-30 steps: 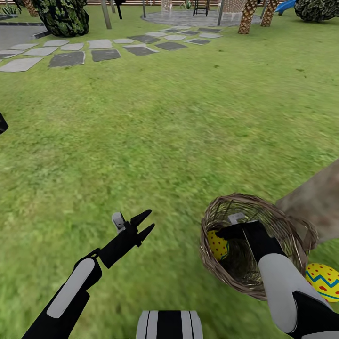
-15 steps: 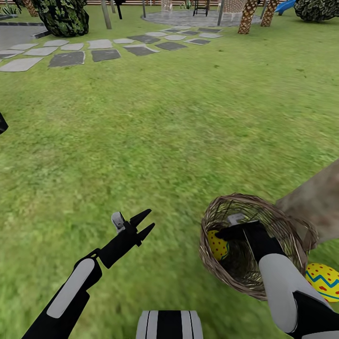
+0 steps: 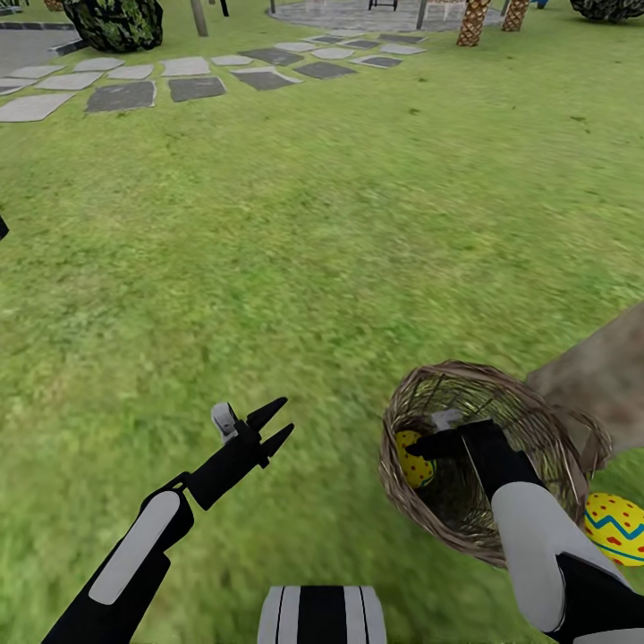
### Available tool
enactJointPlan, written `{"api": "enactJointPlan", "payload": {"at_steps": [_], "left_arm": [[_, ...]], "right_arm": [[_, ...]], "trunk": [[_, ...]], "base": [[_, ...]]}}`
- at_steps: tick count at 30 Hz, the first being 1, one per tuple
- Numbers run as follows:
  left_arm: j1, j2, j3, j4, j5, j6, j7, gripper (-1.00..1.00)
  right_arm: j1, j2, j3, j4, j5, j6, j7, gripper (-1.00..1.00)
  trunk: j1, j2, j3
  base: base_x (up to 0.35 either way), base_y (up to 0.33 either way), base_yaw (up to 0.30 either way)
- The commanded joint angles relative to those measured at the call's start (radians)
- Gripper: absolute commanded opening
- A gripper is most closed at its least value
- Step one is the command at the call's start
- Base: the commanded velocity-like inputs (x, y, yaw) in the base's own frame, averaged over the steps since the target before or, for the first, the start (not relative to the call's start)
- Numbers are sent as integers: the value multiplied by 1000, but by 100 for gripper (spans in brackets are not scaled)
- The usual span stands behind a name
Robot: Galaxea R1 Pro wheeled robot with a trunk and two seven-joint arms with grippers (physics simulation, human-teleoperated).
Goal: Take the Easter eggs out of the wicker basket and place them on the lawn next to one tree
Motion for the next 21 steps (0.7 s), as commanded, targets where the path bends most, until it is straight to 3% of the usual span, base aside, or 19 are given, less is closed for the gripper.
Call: {"api": "enactJointPlan", "payload": {"at_steps": [1,21], "left_arm": [[-1,1,-1,0,7,3,-1,100],[-1,-1,-3,-1,7,3,-1,100]], "right_arm": [[-1,1,-5,-2,10,1,9,100],[-1,2,-5,-2,12,8,9,100]], "trunk": [[0,0,-1],[3,-2,-32]], "base": [[0,0,0],[0,0,0]]}}
